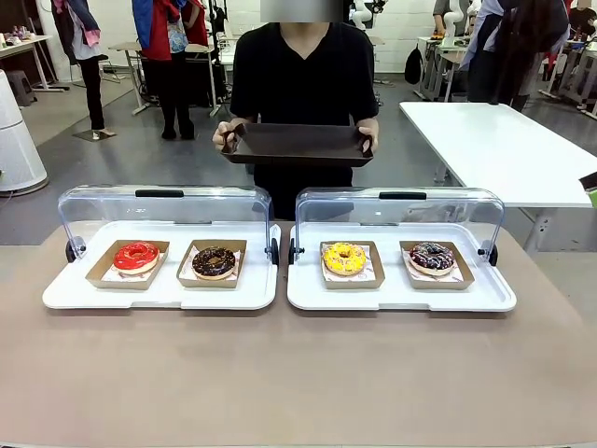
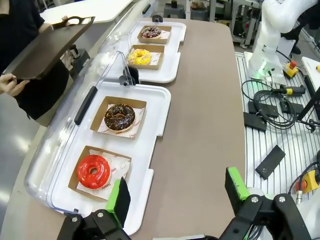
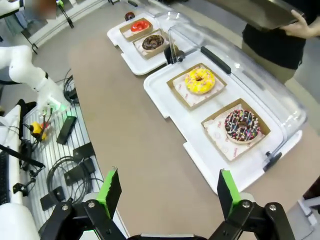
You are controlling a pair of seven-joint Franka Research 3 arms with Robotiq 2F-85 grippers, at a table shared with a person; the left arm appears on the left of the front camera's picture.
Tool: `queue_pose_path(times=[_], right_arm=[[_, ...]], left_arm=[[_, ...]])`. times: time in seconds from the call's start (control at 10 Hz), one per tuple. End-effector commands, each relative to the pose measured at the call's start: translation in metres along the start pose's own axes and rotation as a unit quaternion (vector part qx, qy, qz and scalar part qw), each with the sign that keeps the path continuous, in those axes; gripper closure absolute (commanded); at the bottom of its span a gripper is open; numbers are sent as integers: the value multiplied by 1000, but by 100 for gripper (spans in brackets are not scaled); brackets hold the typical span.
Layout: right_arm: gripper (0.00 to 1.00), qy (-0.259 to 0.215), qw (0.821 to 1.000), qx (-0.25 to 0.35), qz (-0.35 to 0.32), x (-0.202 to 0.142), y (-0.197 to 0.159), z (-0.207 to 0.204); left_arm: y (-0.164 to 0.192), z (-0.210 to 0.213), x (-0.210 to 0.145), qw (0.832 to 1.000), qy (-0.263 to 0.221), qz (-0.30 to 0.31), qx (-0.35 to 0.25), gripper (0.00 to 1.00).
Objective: Provide the desired donut to the person.
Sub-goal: Pick up and lift the Paper togo box containing the Donut pointed at by the person.
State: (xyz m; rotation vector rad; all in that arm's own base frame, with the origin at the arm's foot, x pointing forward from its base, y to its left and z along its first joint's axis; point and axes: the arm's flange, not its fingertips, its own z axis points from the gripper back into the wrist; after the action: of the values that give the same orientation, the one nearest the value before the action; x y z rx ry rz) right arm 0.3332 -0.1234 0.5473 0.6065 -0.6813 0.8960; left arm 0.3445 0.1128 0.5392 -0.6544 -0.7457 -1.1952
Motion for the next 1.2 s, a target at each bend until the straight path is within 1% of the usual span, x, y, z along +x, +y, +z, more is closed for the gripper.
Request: queue_pose_path(times=[0.0,0.1,0.2,0.5,0.8,1.0,1.1], right_arm=[[0,-29,999,21,41,1,7,4],[0,-52,996,31,64,1,11,7],[0,-62,995,34,70,1,13,8],[0,-69,995,36,68,1,13,7],[0,-76,994,38,66,0,12,6],[0,-85,992,50,81,0,12,6],[0,-64,996,35,57,1,13,8]], left_arm=[[1,6,-5,1000,-16,-26,-5,0],[-2,11,-6,999,-35,-41,-6,0],[-4,15,-9,997,-57,-52,-8,0],[-8,18,-11,992,-100,-79,-17,0],[-10,20,-7,989,-112,-90,-16,0],[-12,15,-5,990,-107,-91,-23,0],[-15,16,-6,992,-102,-78,-17,0]])
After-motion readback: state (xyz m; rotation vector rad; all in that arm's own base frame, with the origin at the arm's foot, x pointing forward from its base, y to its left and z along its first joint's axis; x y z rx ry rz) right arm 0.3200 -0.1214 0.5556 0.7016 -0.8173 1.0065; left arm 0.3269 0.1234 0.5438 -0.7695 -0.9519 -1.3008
